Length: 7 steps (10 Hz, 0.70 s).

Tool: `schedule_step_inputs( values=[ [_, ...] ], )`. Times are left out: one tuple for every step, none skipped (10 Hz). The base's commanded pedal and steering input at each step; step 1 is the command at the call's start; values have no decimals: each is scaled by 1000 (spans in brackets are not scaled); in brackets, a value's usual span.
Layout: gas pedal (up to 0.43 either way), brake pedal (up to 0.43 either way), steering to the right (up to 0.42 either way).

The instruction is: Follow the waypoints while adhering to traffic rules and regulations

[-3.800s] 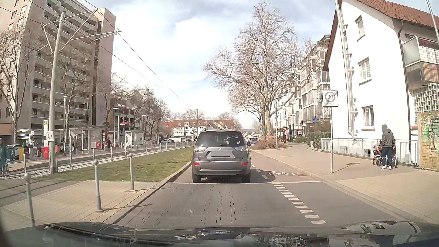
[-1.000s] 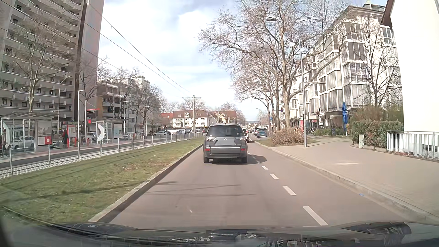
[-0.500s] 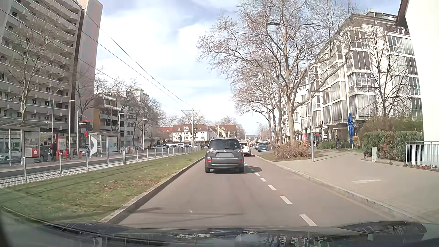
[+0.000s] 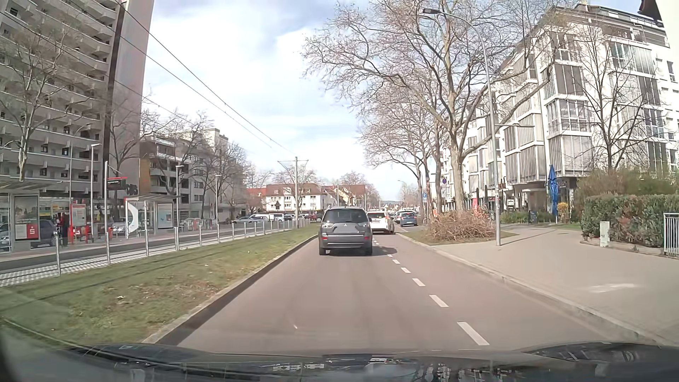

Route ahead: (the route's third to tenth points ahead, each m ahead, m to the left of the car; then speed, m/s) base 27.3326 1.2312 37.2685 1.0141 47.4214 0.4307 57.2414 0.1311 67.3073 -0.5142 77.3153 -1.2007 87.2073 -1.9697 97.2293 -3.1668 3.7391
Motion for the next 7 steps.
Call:
schedule_step_inputs(
  values=[
    [130, 0, 0],
    [130, 0, 0],
    [157, 0, 0],
    [177, 0, 0],
    [197, 0, 0],
    [220, 0, 0],
    [248, 0, 0]
  ],
)
